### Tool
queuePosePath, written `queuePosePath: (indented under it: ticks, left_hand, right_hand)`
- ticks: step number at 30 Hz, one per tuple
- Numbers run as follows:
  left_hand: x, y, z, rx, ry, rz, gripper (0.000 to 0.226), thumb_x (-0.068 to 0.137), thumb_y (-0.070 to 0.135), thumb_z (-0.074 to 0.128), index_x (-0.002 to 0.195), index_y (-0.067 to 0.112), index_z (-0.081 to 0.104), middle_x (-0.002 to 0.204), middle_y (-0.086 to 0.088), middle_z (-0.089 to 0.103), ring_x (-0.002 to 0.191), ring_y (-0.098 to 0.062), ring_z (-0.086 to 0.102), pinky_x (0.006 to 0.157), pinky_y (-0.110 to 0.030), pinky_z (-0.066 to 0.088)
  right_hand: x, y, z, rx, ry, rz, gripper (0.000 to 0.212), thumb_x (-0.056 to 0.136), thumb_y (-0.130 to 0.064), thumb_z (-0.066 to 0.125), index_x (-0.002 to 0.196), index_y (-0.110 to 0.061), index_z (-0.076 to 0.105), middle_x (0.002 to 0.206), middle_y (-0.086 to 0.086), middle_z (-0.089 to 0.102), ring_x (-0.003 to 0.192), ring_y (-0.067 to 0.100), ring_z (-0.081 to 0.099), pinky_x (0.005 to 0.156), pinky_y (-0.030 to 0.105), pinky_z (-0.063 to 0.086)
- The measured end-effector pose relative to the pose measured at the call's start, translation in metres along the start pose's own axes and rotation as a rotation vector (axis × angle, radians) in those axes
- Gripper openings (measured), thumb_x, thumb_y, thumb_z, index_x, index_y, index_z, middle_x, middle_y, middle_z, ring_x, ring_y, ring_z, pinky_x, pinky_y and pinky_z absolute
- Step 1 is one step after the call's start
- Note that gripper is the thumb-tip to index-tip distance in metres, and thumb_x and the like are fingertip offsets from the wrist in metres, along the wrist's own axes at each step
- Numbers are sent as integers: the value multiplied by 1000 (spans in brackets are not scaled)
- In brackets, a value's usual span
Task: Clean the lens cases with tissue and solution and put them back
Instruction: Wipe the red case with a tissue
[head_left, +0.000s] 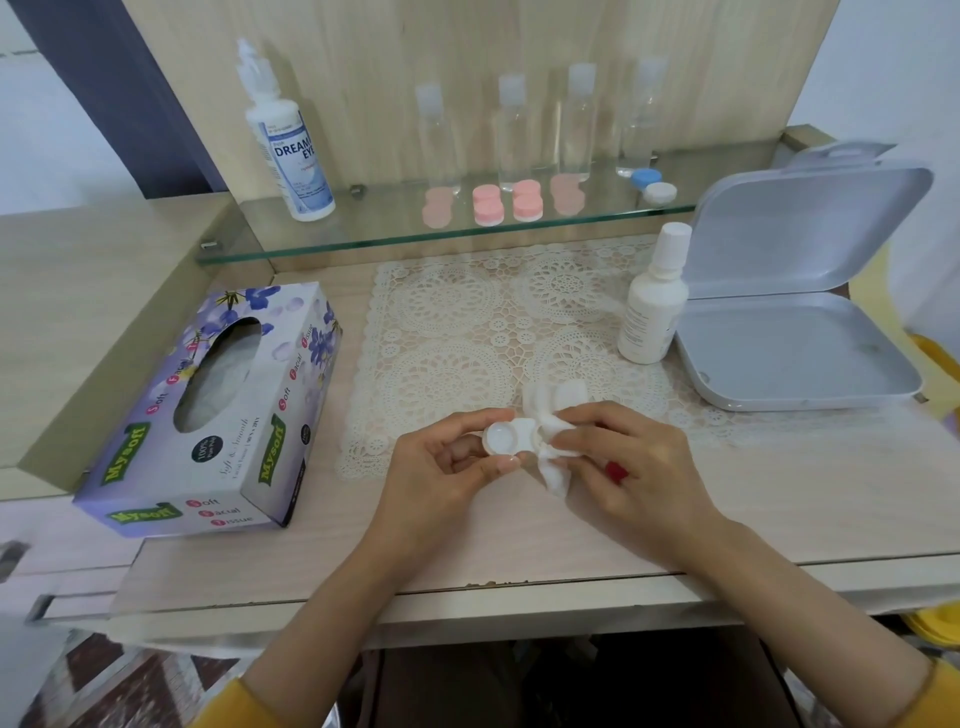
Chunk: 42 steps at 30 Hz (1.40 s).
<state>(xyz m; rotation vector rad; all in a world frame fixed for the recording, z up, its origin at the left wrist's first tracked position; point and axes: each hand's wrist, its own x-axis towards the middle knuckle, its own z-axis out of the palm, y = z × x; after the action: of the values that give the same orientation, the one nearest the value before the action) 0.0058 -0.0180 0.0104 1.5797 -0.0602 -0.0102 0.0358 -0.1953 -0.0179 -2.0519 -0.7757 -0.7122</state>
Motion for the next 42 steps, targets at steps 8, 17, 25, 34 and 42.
queuePosePath:
  ticks: [8,17,25,34,42]
  left_hand:
    - [3,20,2,-2,194,14,21,66,22,67,85,13,68,73,-17,69,61,-14,68,59,-17,52]
    - [5,37,5,30,179,-35,33,64,36,66,81,9,71,71,-7,72,63,-18,67,62,-27,51]
    - [-5,33,13,-59,94,-79,48,59,38,70,101,15,64,83,-5,73,87,-21,68,79,-29,53]
    - [-9,25,21,-96,244,-36,18,69,3,74,83,11,65,68,1,70,67,-8,66,60,-13,48]
    - [-6,28,5,-79,149,-19,10,86,6,57,80,14,56,65,10,63,63,-2,56,60,-18,42]
  right_hand:
    - [18,-3,-22,98,159,52,12,79,-14,61,87,-11,69,86,-6,62,81,3,57,75,17,45]
    - [31,-21,-16,185,-63,83,13,76,-31,64,78,-23,75,116,-7,62,110,16,52,92,24,39]
    - [31,-23,-5,428,-2,268,16,72,-31,65,81,-20,74,89,-10,70,84,4,65,73,19,47]
    - [30,-29,-9,499,19,386,14,73,-35,65,81,-26,73,87,-6,71,84,6,65,72,16,48]
    - [31,-22,-21,557,-70,482,39,82,12,57,93,-25,68,92,-1,68,75,14,65,70,23,54]
